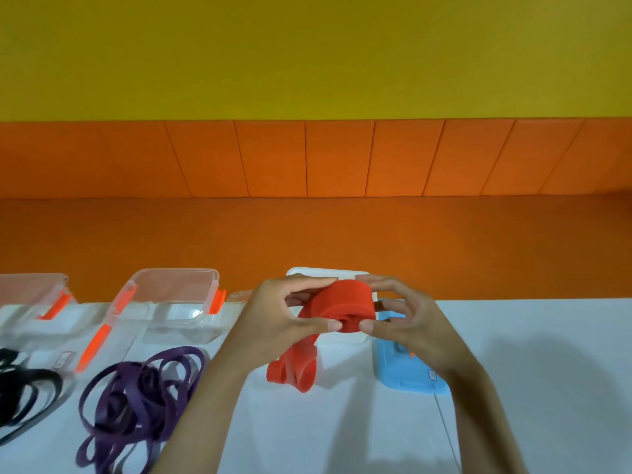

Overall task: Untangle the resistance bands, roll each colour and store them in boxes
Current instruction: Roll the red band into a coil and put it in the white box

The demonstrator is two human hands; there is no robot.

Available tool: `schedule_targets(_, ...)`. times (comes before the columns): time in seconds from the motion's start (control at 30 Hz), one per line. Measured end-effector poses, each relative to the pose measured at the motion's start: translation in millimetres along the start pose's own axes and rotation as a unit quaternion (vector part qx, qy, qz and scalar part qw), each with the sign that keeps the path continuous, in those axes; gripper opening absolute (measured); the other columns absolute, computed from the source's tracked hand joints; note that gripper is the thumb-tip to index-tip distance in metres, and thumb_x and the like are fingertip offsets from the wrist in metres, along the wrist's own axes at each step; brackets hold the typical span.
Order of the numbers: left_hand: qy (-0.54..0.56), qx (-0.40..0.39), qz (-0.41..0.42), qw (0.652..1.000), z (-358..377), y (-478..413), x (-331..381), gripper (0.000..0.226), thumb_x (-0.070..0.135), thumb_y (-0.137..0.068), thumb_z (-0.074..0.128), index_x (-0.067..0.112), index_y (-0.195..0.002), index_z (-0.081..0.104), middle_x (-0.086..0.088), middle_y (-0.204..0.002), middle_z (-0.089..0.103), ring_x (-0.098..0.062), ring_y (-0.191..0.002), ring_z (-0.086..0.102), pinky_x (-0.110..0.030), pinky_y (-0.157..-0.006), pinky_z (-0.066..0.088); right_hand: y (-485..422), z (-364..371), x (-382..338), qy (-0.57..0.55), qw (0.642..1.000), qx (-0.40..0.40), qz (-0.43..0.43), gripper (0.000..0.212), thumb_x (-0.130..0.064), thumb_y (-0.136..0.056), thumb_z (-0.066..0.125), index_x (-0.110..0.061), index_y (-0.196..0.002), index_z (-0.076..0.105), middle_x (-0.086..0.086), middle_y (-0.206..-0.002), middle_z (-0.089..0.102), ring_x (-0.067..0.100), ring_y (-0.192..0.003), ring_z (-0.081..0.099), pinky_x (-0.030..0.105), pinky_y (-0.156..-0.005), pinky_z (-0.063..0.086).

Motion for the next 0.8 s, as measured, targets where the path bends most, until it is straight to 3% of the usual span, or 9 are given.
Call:
schedule_targets(0.07,-0.006,0.019,0.013,1.000,-1.5,-2.0,7.1,0.061,0.046,-0.067,0.094,0.049,-0.125,0.073,0.020,-0.116,0.077,-0.008,-0.110,0.073,-0.031,-0.098,0.059,-2.3,-6.7,-13.3,0.010,1.000,0.022,-0.018,0.057,-0.037,-0.063,0.100,-0.037,-0.114,0.075,-0.003,-0.112,0.077,0.023,-0.088,0.078,0.033,-0.063,0.064)
schedule_targets(0.13,0.035,0.047,0.043,0.997,-2.2,-2.8,19.8,0.066,0.046,-0.066,0.097,0.048,-0.127,0.071,0.015,-0.117,0.078,-0.014,-0.113,0.073,-0.029,-0.096,0.059,-2.2,-15.2,-33.8,-0.028,0.996,0.055,-0.062,0.054,-0.039,-0.059,0.102,-0.032,-0.106,0.077,0.004,-0.108,0.076,0.032,-0.087,0.078,0.044,-0.068,0.067)
schedule_targets(0.27,0.170,0.126,0.095,0.973,-2.5,-3.0,45.3,0.054,0.031,-0.070,0.096,0.040,-0.118,0.073,0.004,-0.116,0.078,-0.016,-0.112,0.074,-0.020,-0.088,0.057,0.8,-20.2,-59.4,-0.128,0.981,0.058,-0.133,0.054,-0.039,-0.061,0.101,-0.020,-0.101,0.070,0.006,-0.103,0.077,0.025,-0.088,0.077,0.036,-0.075,0.064)
schedule_targets(0.4,0.162,0.146,0.093,0.972,-3.5,0.4,46.3,0.041,0.027,-0.072,0.094,0.035,-0.111,0.081,0.004,-0.113,0.080,-0.016,-0.108,0.076,-0.019,-0.087,0.058,-1.6,-11.2,-35.9,-0.170,0.982,0.029,-0.083,0.055,-0.031,-0.066,0.099,-0.010,-0.102,0.063,0.009,-0.099,0.073,0.029,-0.096,0.072,0.059,-0.093,0.060)
schedule_targets(0.47,0.153,0.139,0.074,0.976,-2.7,3.8,36.8,0.037,0.027,-0.071,0.093,0.030,-0.106,0.084,0.001,-0.111,0.080,-0.019,-0.109,0.076,-0.025,-0.091,0.059,-0.4,-8.7,-25.5,-0.110,0.992,0.009,-0.054,0.051,-0.028,-0.069,0.097,-0.017,-0.108,0.067,0.005,-0.105,0.074,0.024,-0.102,0.072,0.050,-0.092,0.062)
schedule_targets(0.5,0.139,0.130,0.062,0.980,-0.3,5.2,31.6,0.036,0.028,-0.070,0.093,0.029,-0.105,0.084,0.001,-0.111,0.080,-0.020,-0.109,0.076,-0.028,-0.092,0.060,1.2,-9.7,-22.9,-0.072,0.996,0.008,-0.049,0.051,-0.031,-0.070,0.096,-0.024,-0.113,0.069,0.002,-0.111,0.075,0.021,-0.107,0.071,0.042,-0.091,0.063)
schedule_targets(0.57,0.112,0.105,0.041,0.987,6.7,7.7,23.1,0.036,0.030,-0.071,0.093,0.028,-0.106,0.084,0.002,-0.111,0.079,-0.021,-0.110,0.075,-0.030,-0.092,0.061,5.5,-11.0,-18.4,-0.032,0.998,0.011,-0.045,0.057,-0.042,-0.071,0.094,-0.031,-0.121,0.070,-0.001,-0.119,0.075,0.019,-0.112,0.070,0.040,-0.091,0.063)
schedule_targets(0.63,0.105,0.083,0.021,0.991,13.9,10.0,16.5,0.037,0.033,-0.072,0.093,0.029,-0.108,0.084,0.003,-0.112,0.079,-0.022,-0.110,0.074,-0.029,-0.092,0.060,12.6,-10.7,-13.6,-0.029,0.998,0.018,-0.043,0.056,-0.049,-0.069,0.094,-0.031,-0.118,0.073,0.000,-0.115,0.076,0.021,-0.108,0.072,0.041,-0.089,0.064)
schedule_targets(0.8,0.120,0.043,-0.010,0.992,35.1,16.5,8.7,0.047,0.036,-0.073,0.094,0.035,-0.117,0.078,0.004,-0.117,0.079,-0.021,-0.115,0.074,-0.029,-0.099,0.058,33.6,-18.8,9.3,-0.108,0.991,0.080,-0.018,0.048,-0.030,-0.063,0.096,-0.023,-0.107,0.078,0.006,-0.109,0.079,0.023,-0.102,0.076,0.026,-0.085,0.059)
Point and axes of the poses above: each hand's wrist, its own y-axis away from the middle knuckle, its own z-axis out of the palm, x = y × z, the point moved 10 cm from there along -y, towards the middle knuckle
